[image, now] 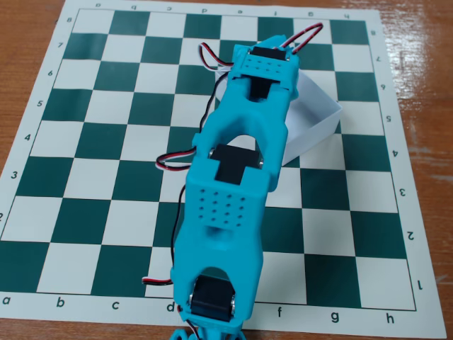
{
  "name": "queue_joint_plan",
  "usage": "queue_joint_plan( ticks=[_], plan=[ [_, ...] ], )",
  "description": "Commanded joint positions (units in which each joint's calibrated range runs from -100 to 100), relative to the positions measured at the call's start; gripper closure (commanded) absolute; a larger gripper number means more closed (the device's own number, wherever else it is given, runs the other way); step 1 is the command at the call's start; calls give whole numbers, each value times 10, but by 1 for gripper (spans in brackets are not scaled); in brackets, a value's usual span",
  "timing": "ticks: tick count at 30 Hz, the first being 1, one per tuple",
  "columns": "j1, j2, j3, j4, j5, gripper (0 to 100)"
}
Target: Grab the toy horse and put it in the box.
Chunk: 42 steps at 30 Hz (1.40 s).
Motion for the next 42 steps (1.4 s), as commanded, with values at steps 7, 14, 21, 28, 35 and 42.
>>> queue_joint_plan(
  ticks=[7, 14, 21, 28, 35, 42],
  plan=[
    [6, -14, -39, -1, 8, 65],
    [9, -247, 107, 83, 8, 100],
    [-12, -721, 495, 105, 32, 100],
    [-79, -1168, 826, 255, 35, 100],
    [-128, -1184, 937, 277, 35, 100],
    [-164, -1184, 968, 337, 31, 100]
  ],
)
